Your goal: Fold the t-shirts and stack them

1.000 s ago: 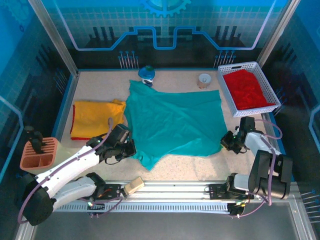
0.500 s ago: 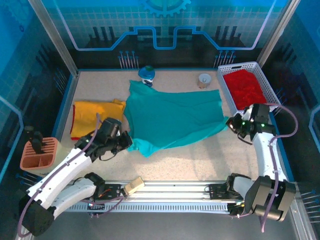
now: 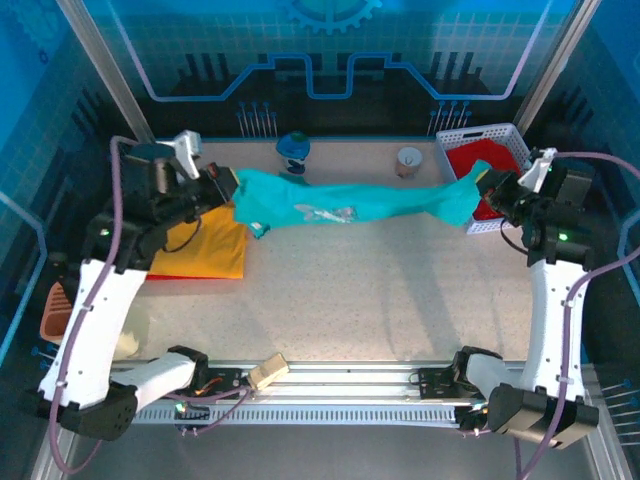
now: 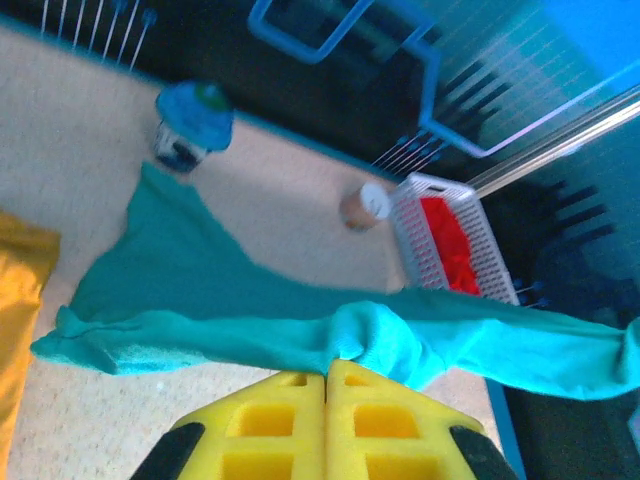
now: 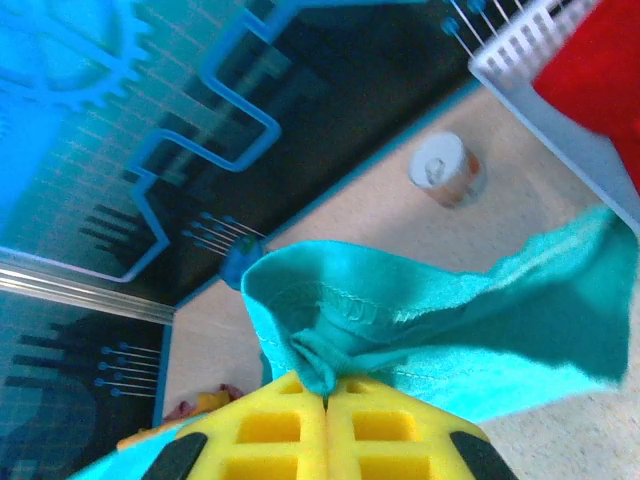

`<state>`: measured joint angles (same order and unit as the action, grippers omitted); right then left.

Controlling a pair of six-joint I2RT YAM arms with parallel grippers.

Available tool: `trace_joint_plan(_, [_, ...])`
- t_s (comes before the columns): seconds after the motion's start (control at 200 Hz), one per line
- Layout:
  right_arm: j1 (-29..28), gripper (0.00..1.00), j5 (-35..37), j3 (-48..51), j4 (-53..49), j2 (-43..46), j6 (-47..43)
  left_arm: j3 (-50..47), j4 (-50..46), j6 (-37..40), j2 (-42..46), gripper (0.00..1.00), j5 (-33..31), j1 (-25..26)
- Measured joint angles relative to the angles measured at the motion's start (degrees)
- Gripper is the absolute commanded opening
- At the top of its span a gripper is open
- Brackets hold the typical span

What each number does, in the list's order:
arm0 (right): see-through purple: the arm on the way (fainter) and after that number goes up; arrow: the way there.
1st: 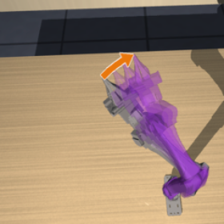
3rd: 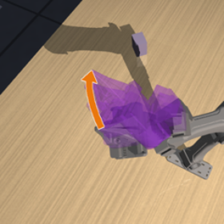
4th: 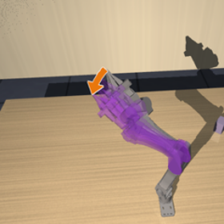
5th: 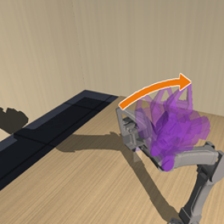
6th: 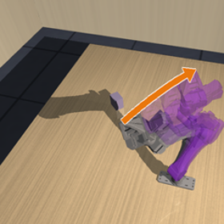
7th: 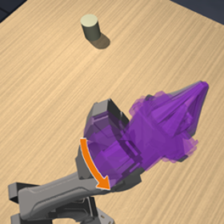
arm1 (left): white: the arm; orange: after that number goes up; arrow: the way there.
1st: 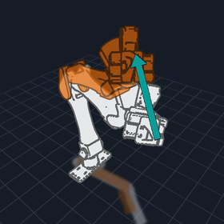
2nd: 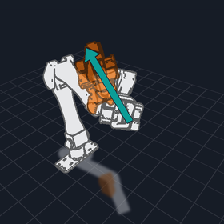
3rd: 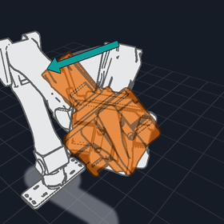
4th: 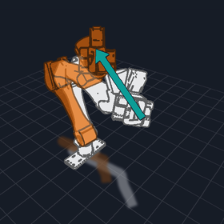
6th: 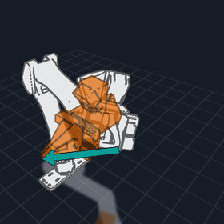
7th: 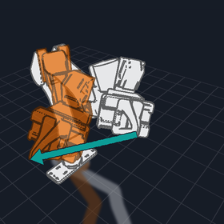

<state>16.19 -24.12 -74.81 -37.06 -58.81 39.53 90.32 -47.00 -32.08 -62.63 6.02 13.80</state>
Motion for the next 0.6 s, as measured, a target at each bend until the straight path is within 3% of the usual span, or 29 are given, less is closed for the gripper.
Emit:
trace_joint_plan(0.225, [-0.1, 0.0, -0.7, -1.6, -1.5, 10.6, -0.7, 6.7, -3.6, 5.2, 5.2, 0.0, 3.0, 0.0])
trace_joint_plan(0.6, [-6.6, 0.0, 7.2, -22.6, -13.8, 16.1, -8.4, 28.8, -8.4, 5.0, 7.9, 0.0, 10.9, 0.0])
